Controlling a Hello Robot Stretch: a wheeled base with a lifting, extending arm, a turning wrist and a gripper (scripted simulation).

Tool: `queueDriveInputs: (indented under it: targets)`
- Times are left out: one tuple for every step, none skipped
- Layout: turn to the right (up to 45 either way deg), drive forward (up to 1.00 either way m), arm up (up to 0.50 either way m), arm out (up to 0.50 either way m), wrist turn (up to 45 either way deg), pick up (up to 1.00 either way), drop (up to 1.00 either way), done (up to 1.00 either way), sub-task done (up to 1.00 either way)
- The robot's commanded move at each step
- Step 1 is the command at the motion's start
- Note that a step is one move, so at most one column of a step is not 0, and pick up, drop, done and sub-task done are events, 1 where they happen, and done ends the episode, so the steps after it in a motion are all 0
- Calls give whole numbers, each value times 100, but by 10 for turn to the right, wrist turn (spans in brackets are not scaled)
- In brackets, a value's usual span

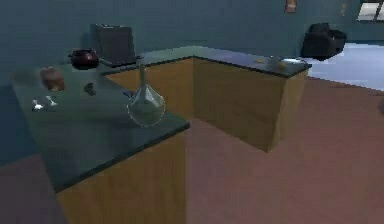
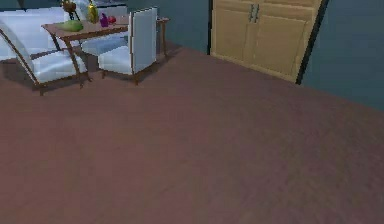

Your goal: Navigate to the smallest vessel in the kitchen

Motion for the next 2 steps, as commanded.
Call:
queueDriveInputs:
  targets:
    - [420,0,0,0,0,0,0,0,0]
    - [0,100,0,0,0,0,0,0,0]
